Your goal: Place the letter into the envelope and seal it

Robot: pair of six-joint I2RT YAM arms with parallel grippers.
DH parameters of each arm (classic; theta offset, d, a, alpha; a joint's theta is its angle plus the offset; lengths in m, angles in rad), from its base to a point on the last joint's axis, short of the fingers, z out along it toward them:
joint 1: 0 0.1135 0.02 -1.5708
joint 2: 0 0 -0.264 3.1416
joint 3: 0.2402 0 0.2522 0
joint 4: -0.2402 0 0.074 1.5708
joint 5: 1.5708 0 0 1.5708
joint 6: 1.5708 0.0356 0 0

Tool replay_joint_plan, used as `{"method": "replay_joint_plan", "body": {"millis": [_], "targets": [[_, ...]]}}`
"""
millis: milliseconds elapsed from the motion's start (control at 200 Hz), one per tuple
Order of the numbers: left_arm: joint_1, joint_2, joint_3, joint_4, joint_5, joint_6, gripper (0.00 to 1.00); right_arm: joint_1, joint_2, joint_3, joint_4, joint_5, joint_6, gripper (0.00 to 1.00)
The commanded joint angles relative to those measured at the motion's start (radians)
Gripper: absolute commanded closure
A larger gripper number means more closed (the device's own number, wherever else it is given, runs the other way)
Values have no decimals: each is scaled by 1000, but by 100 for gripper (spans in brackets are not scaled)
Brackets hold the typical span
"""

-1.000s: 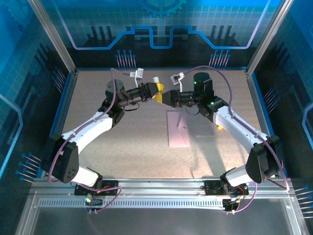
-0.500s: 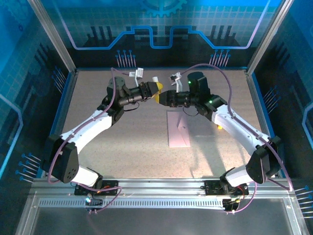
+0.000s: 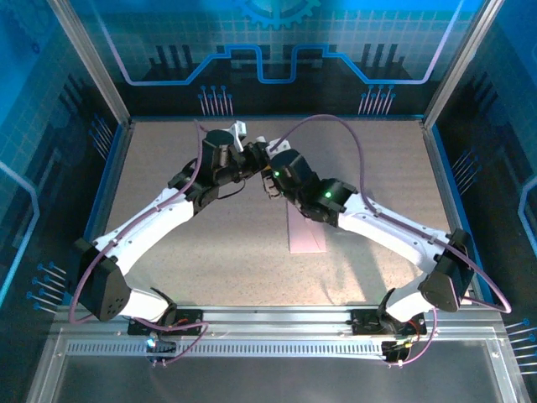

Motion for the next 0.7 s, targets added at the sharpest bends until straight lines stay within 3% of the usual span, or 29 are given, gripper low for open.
{"method": "replay_joint_plan", "body": {"millis": [0,135,315,395,520,695], "targets": [[-116,19,46,42,161,-53,100,103,33,5,308,-87,-90,93],[-116,17,52,32,163,-24,100,88,15,-5,298,-86,-59,91],[-86,-4,22,52,193,13,100,17,-39,-5,211,-176,32,84],[-58,-12,4,79,232,18,100,-37,-65,4,145,-264,86,77],[-15,-24,-17,108,292,43,100,-142,-107,16,51,-468,185,50],[70,-54,-109,274,409,15,100,-279,-171,-3,-11,-767,272,36]]}}
